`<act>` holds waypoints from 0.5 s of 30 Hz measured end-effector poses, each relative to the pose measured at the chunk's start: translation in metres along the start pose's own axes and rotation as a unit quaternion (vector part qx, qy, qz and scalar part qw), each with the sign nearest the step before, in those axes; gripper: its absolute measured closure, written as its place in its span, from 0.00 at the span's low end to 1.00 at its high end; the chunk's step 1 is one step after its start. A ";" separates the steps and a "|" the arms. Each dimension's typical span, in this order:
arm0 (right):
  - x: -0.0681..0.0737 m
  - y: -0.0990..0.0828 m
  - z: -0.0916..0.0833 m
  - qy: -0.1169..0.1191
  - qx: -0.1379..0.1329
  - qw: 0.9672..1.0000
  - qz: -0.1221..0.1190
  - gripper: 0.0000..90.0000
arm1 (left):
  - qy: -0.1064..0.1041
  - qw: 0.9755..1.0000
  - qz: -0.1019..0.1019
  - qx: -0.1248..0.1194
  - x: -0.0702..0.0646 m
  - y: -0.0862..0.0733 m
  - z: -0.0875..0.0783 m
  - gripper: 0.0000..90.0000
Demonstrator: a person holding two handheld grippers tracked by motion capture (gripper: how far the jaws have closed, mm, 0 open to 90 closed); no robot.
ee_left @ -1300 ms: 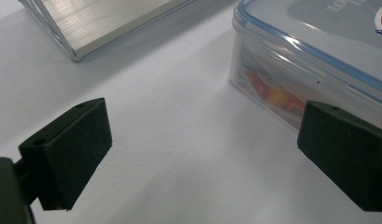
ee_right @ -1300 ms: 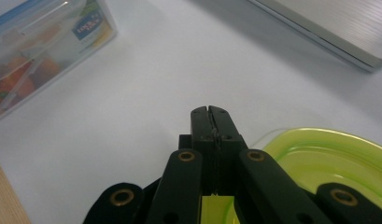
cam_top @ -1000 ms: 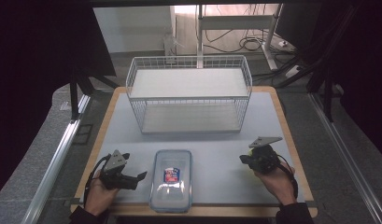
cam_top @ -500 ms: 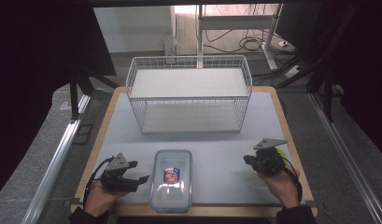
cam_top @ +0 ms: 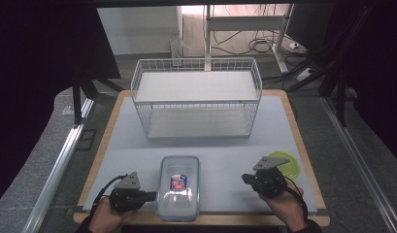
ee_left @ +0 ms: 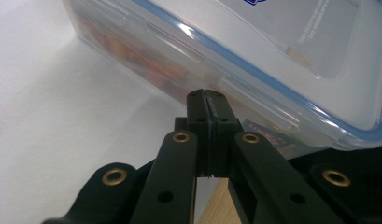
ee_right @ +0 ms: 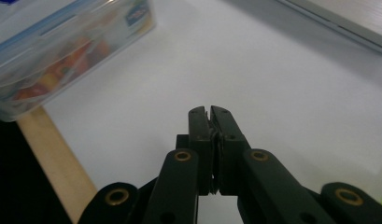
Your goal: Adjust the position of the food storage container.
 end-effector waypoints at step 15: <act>0.035 -0.022 -0.009 0.044 -0.008 0.999 -0.007 0.96 | -0.017 0.999 0.048 0.009 -0.034 0.037 0.035 0.99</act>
Point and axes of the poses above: each handheld gripper's, and its own axes: z roughly forward along the jaws, y roughly out of its top, x roughly to its left, the point moved 3 cm from there along z, roughly forward along the jaws, and after that the axes turned 5 degrees about x, right-handed, at the moved point
